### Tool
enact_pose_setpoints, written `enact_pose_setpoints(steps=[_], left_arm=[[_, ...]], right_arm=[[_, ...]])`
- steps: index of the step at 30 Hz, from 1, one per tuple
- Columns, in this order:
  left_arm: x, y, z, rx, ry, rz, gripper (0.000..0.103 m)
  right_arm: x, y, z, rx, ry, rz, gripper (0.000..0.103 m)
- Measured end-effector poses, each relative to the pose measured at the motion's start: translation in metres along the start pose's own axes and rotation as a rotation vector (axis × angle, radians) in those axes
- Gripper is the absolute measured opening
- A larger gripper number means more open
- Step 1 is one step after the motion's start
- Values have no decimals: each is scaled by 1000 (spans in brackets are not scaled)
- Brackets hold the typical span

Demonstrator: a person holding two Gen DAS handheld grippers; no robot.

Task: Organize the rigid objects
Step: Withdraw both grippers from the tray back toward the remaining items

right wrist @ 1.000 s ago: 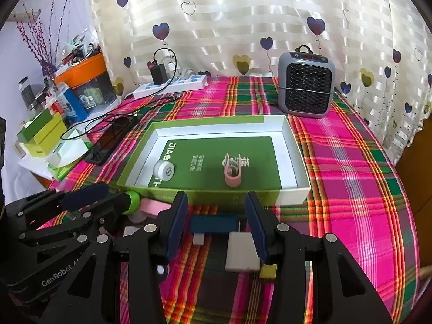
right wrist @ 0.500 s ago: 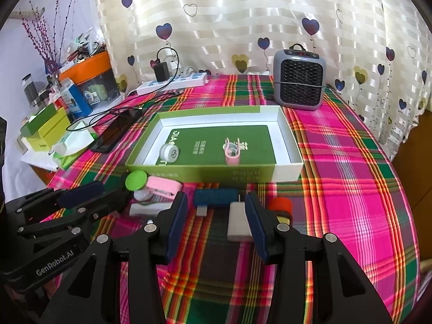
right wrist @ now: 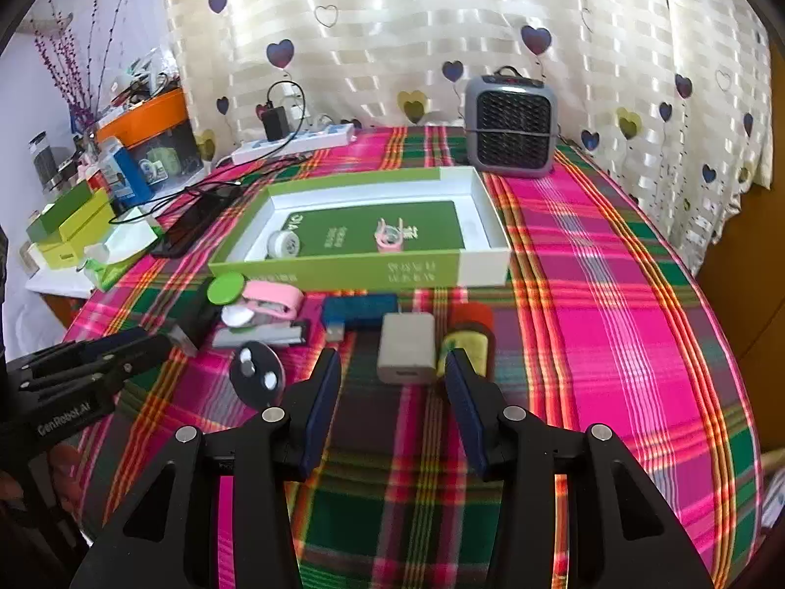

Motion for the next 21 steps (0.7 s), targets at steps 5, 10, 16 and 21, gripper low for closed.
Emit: enact_pose_setpoints(steps=[5, 10, 16, 21], left_arm=[[6, 5, 6, -10, 7, 16, 37], [11, 5, 7, -20, 25, 26, 38], [21, 5, 11, -28, 16, 48, 41], [27, 2, 11, -28, 20, 62, 41]], right_arm=[[4, 12, -11, 36, 1, 15, 47], [8, 18, -26, 85, 3, 30, 52], [14, 17, -34, 103, 24, 47, 52], [22, 10, -42, 116, 43, 59, 52]])
Point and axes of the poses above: each gripper's, at about its wrist camera, not at the fingertips, and x roughly the way its jaws point, z to its left, y to its underside, the point moved 8 cm from there along x, roughly the way its jaws point, and after that the axes turned 13 degrees about z, right-handed, at the moved point
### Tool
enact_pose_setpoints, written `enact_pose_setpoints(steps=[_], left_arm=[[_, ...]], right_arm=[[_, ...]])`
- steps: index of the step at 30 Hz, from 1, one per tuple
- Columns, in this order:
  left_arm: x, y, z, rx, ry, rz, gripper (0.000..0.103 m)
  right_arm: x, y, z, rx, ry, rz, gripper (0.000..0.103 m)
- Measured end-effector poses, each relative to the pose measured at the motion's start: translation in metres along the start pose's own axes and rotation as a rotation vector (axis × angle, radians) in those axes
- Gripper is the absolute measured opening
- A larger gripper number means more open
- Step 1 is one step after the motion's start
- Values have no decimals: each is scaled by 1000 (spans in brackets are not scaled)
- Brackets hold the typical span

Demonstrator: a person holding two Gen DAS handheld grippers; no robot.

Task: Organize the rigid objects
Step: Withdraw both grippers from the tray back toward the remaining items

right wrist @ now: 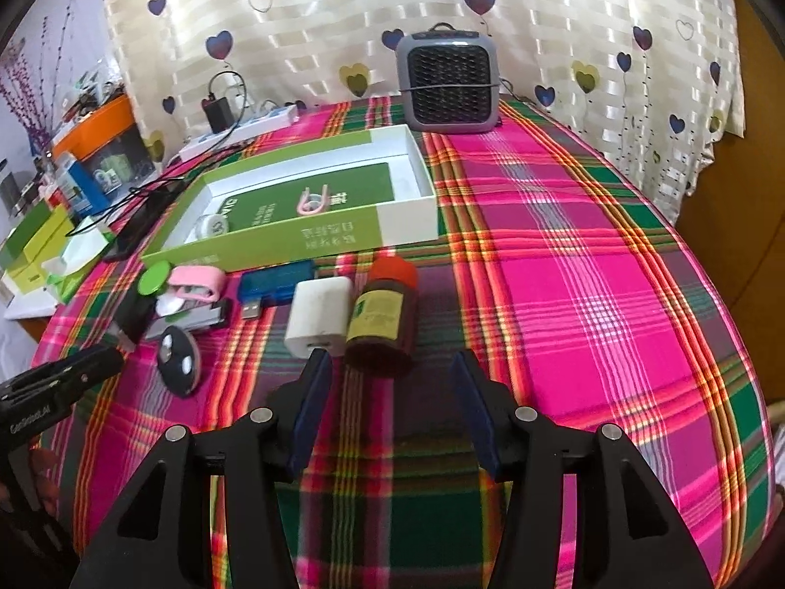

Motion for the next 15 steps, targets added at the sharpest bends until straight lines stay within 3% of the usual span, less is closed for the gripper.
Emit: enact_pose_setpoints(steps=[15], left_arm=[[11, -18, 3, -10, -12, 14, 42]], right_arm=[[11, -17, -7, 11, 18, 18, 52]])
Point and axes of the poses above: each gripper's, at about its wrist camera, not at the fingertips, and x roughly the way its jaws point, z to its left, y to its underside, the point moved 8 cm from there along x, roughly the way its jaws point, and after that the axes turned 13 degrees about z, right-handed, at the moved point
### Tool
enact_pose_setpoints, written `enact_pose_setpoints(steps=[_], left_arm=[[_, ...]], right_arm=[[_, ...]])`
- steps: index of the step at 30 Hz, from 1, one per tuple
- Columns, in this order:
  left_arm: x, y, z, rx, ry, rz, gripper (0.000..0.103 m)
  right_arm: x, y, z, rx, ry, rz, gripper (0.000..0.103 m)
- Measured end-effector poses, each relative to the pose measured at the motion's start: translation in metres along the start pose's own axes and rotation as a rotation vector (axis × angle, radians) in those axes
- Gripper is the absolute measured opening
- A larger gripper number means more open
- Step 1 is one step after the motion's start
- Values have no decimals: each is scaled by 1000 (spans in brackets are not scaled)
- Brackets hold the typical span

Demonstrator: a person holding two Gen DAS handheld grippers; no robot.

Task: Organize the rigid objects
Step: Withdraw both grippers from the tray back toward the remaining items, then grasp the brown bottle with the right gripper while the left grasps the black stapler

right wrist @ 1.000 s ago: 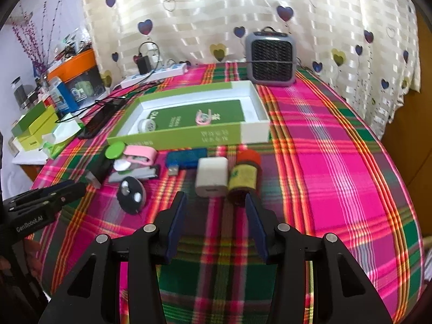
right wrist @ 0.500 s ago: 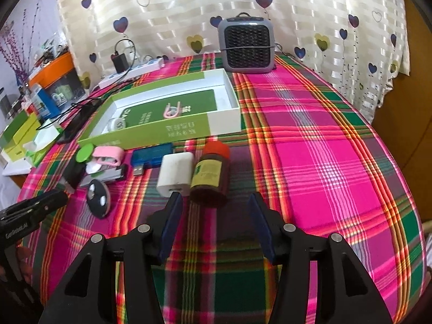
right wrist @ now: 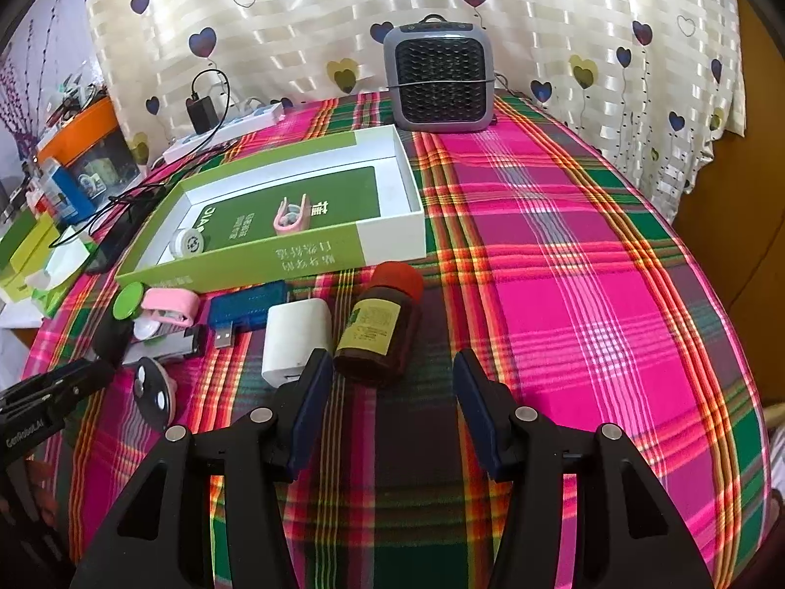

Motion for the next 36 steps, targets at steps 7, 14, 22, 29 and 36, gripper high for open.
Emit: enact_pose_setpoints(steps=[7, 14, 22, 29, 36], left_arm=[[3, -7, 2, -10, -2, -1, 42], [4, -12, 6, -26, -10, 1, 42], [5, -17, 4, -23, -8, 7, 42], [-1, -28, 5, -17, -16, -17, 42], [6, -30, 2, 2, -16, 3, 42]], right_arm=[[1, -1, -9, 19, 15, 7, 52], [3, -7, -10, 12, -5, 8, 52], [2, -14, -3, -10, -19, 2, 52], [-1, -20, -5, 42, -89, 3, 52], [9, -27, -13, 75, -58, 19, 52]])
Point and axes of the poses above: each gripper's, at about its wrist camera, not at the fingertips, and x roughly the way its jaws point, z to its left, y to its underside, the point moved 8 cm from there along x, roughly the way its jaws point, and after that the axes turned 13 degrees about z, right-handed, at the moved point
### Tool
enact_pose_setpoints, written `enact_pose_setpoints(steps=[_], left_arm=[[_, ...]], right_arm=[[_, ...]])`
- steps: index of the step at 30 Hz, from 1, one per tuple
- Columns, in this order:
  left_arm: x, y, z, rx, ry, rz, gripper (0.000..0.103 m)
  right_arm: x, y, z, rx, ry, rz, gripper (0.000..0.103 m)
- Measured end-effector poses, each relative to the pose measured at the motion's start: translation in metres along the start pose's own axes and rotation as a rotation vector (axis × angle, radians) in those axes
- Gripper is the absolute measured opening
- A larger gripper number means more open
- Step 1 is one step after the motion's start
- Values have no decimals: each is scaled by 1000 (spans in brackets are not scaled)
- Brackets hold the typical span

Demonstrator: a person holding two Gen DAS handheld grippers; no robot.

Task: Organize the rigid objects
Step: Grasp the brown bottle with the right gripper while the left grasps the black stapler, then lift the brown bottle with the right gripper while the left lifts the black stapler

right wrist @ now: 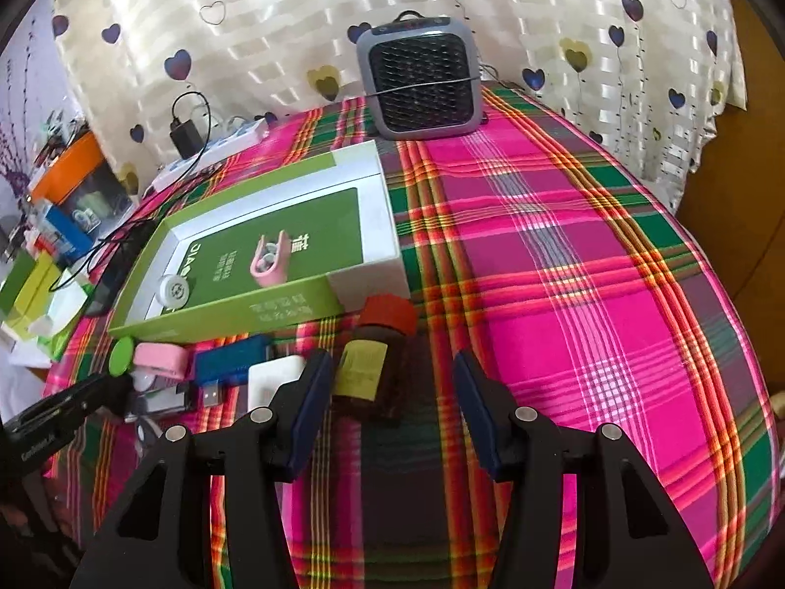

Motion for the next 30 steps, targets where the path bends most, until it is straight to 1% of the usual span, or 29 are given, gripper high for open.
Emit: enact_pose_setpoints(steps=[5, 9, 11, 16, 18, 20, 24, 25, 27, 30], left_arm=[[8, -1, 3, 5, -42, 24, 42], [8, -3, 5, 4, -40, 20, 42], [9, -3, 5, 3, -41, 19, 42], [9, -5, 8, -12, -31, 20, 42], [10, -6, 9, -16, -29, 19, 42], [10, -6, 9, -17, -29, 17, 42], [9, -6, 9, -21, -25, 16, 42], [9, -5, 9, -20, -25, 16, 41], [9, -5, 8, -23, -22, 16, 40], [8, -5, 9, -27, -28, 14, 36]], right_arm=[[2, -3, 1, -11, 20, -1, 52], [2, -4, 1, -19, 25, -7, 52], [3, -4, 2, -22, 22, -3, 49], [6, -4, 2, -23, 20, 6, 44], [6, -4, 2, -20, 19, 6, 42], [7, -4, 1, -19, 20, 7, 37], [8, -4, 0, -16, 15, 11, 36], [8, -4, -1, -16, 13, 12, 33], [8, -4, -1, -16, 11, 11, 33], [8, -3, 0, -18, 8, 10, 33]])
Point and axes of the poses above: each gripper's, at about its wrist camera, not at the fingertips, and x roughly the way its jaws point, z to its left, y to its underside, the point moved 8 cm from there along x, roughly the way its jaws point, and after that the axes turned 13 degrees about z, right-handed, at the moved point
